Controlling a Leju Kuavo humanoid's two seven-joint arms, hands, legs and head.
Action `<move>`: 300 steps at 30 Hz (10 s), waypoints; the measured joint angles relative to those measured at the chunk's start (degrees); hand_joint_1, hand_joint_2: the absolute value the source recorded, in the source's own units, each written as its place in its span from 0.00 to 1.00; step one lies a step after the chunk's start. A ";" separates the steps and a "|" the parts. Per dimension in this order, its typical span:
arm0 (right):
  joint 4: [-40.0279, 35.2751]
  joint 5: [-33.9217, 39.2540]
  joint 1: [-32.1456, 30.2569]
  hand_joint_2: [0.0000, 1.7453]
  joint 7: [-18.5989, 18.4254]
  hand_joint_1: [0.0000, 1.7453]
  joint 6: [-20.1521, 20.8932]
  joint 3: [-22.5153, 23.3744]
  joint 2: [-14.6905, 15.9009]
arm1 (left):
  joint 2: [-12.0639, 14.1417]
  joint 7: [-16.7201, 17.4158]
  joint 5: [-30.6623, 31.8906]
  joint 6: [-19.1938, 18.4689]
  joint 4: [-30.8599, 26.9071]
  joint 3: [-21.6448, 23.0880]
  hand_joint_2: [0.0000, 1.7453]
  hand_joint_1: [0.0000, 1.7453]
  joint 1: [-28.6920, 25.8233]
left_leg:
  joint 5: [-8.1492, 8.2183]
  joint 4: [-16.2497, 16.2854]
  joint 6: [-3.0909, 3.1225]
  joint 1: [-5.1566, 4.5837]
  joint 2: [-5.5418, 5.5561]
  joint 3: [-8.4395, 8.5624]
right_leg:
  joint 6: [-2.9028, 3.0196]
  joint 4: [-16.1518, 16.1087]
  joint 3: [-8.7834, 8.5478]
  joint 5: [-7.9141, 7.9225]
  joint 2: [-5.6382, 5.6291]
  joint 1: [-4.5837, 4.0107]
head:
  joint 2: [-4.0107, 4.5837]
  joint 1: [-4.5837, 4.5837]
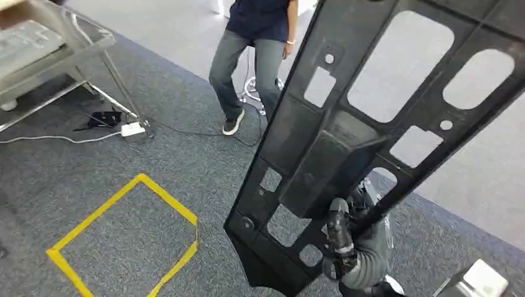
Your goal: Take the parts from the cabinet and place them on the table.
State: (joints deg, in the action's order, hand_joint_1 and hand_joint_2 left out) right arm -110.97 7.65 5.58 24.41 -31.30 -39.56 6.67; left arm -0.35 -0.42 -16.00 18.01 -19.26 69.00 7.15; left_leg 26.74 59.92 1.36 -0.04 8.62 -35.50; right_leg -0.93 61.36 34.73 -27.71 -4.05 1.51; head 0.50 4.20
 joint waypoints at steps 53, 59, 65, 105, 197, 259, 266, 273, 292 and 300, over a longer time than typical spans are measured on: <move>0.26 -1.49 0.46 1.00 -0.48 1.00 -0.46 0.04 -0.17 | 0.31 2.14 -0.18 -0.59 -0.02 0.00 1.00 0.00 0.22 | -0.52 -0.74 0.42 -1.17 -11.28 -0.03 | -0.22 -2.36 -3.49 -1.16 11.21 -0.90 | 0.00 1.14; 0.26 -1.68 0.74 1.00 -0.66 1.00 -0.50 0.04 -0.15 | 0.29 2.16 -0.22 -0.74 -0.02 0.00 1.00 0.00 0.14 | -1.00 -2.19 1.44 -0.42 -9.43 1.63 | -1.06 1.01 -2.68 -3.52 6.48 -0.40 | 0.00 0.83; 0.59 -0.79 0.72 1.00 0.06 1.00 0.13 0.04 -0.15 | 0.07 2.86 -0.72 -2.32 -0.02 0.00 1.00 0.00 0.29 | 1.93 -1.34 0.37 -0.61 -5.34 2.74 | 0.20 -1.16 0.82 1.61 3.16 -0.66 | 0.00 0.39; 1.40 1.27 0.39 1.00 1.90 1.00 1.38 1.33 -0.74 | -0.13 3.61 -0.55 -2.29 -0.09 -0.07 1.00 0.00 0.56 | 13.76 8.96 -0.76 -0.15 -8.34 -2.52 | 1.58 -2.06 -4.52 -1.44 4.38 -0.75 | -0.02 0.57; 5.75 4.41 1.64 1.00 3.02 1.00 3.37 1.38 -1.81 | -0.13 3.91 -0.55 -3.26 -0.37 -0.28 1.00 0.00 0.89 | 14.99 10.52 -0.67 -0.03 -8.00 -3.11 | 2.11 -3.54 -6.25 -1.35 3.68 -1.30 | 0.00 -0.74; 12.44 -27.07 6.01 1.00 -24.01 1.00 -7.98 1.79 -1.22 | 0.29 3.67 -1.03 -2.03 -0.33 -0.81 1.00 0.00 0.71 | 2.86 6.31 -1.16 -0.42 -8.20 -1.20 | 2.67 -1.01 -0.09 1.37 3.61 -1.46 | 0.00 -0.83; 13.81 -42.63 9.30 1.00 -36.53 1.00 -5.53 2.19 1.38 | 1.33 4.42 0.00 -1.88 -0.28 -0.83 1.00 0.00 0.64 | -1.48 -2.96 1.25 -0.58 -8.24 1.94 | 1.25 -0.90 -1.01 -0.10 3.79 -1.69 | -0.02 -0.92; 14.56 -58.04 14.16 1.00 -48.40 1.00 5.08 3.37 6.41 | 1.66 4.50 1.33 -2.60 -0.31 -0.83 1.00 0.00 0.99 | -0.39 -2.92 1.25 -0.16 -8.45 3.39 | -0.86 12.48 7.30 -2.97 3.87 -0.36 | 0.00 -0.96; 18.93 -77.33 26.89 1.00 -53.53 1.00 32.73 4.07 16.50 | 2.14 3.67 2.62 -4.48 -0.33 -0.83 1.00 0.00 1.91 | -0.24 1.20 0.60 -0.78 -8.28 0.00 | 1.17 -0.28 0.94 1.34 3.48 -0.64 | 0.00 -0.68; 25.34 -83.08 32.42 1.00 -53.33 1.00 39.15 2.05 20.37 | 2.25 3.43 3.24 -4.74 -0.35 -0.85 1.00 0.00 2.10 | -1.87 -2.91 1.60 -0.63 -8.17 1.59 | -0.74 8.27 5.39 -3.30 3.70 -0.48 | 0.00 -0.55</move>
State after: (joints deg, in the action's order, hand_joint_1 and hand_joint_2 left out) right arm -85.63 -75.43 38.01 -28.92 7.85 -37.51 27.04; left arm 1.90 3.02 -12.76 13.27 -19.61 68.15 9.25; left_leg 24.88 57.00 2.96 -0.67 0.45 -33.90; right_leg -1.68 69.63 40.12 -31.01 -0.35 1.03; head 0.50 3.65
